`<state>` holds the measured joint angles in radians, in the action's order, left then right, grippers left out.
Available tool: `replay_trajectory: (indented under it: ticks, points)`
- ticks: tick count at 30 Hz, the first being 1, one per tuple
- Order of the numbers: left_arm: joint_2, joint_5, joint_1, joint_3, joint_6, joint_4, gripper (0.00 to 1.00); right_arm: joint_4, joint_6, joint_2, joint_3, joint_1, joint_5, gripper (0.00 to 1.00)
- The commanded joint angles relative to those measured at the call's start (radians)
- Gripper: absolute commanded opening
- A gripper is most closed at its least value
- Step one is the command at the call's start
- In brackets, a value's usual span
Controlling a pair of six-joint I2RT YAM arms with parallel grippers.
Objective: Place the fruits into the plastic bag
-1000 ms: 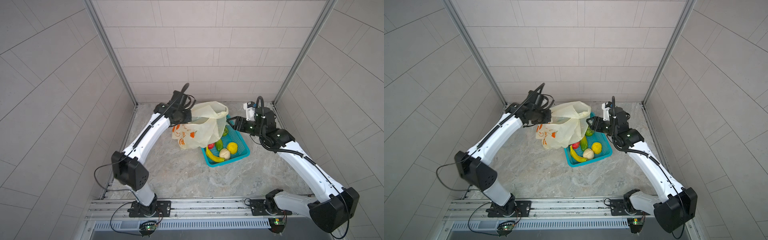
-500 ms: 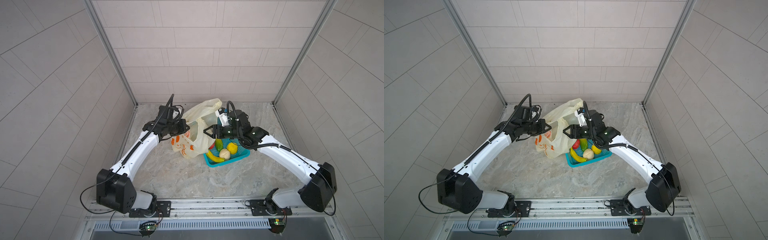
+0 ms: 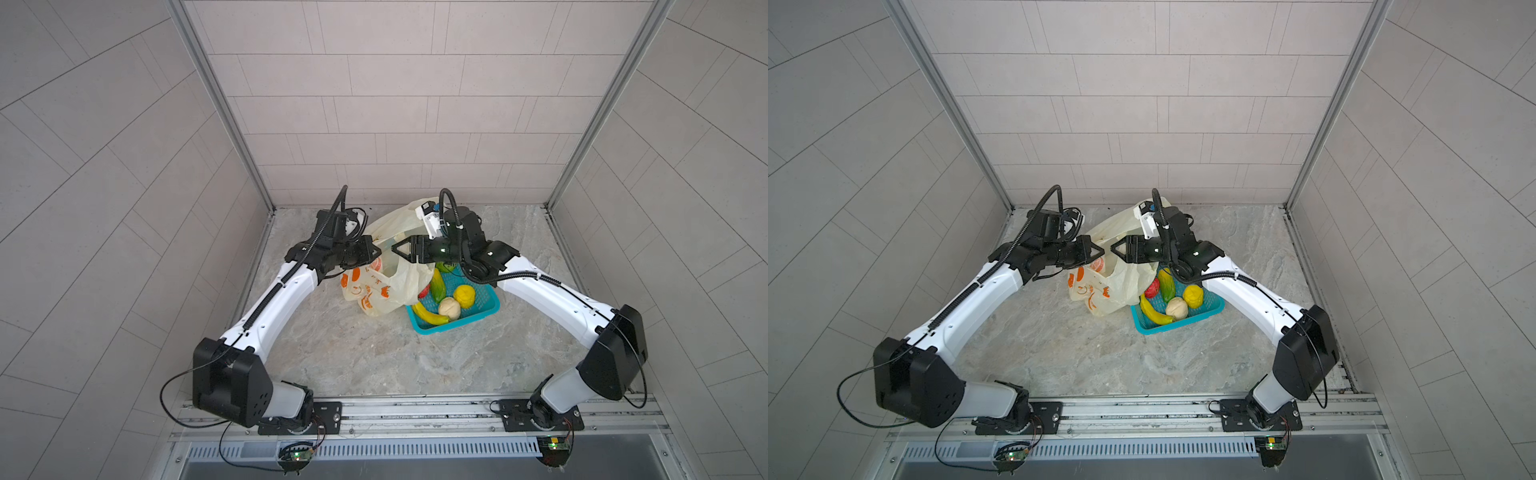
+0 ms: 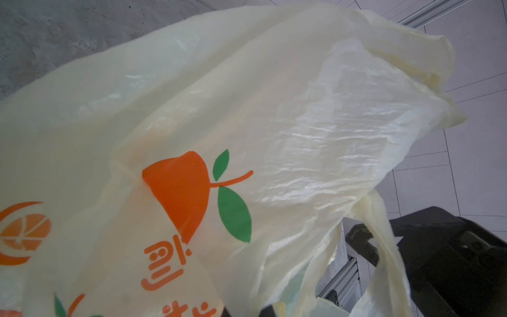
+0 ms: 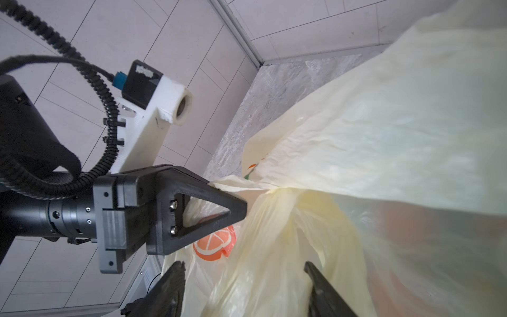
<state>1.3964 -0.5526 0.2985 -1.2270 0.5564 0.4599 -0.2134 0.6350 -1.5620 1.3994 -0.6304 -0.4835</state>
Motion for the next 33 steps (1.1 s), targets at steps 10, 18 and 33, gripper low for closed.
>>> replay_trajectory:
  ticks: [10,18,33]
  points:
    - [-0.021,0.038,-0.030,0.007,0.020,-0.019,0.00,-0.164,-0.162,0.008,0.023,-0.011,0.083,0.00]
    - [0.081,0.089,-0.068,-0.037,0.108,-0.028,0.00,-0.433,-0.405,0.181,-0.055,-0.098,-0.051,0.00]
    - [0.081,0.061,-0.068,-0.045,0.100,-0.007,0.00,-0.745,-0.421,0.171,-0.046,-0.142,0.198,0.30]
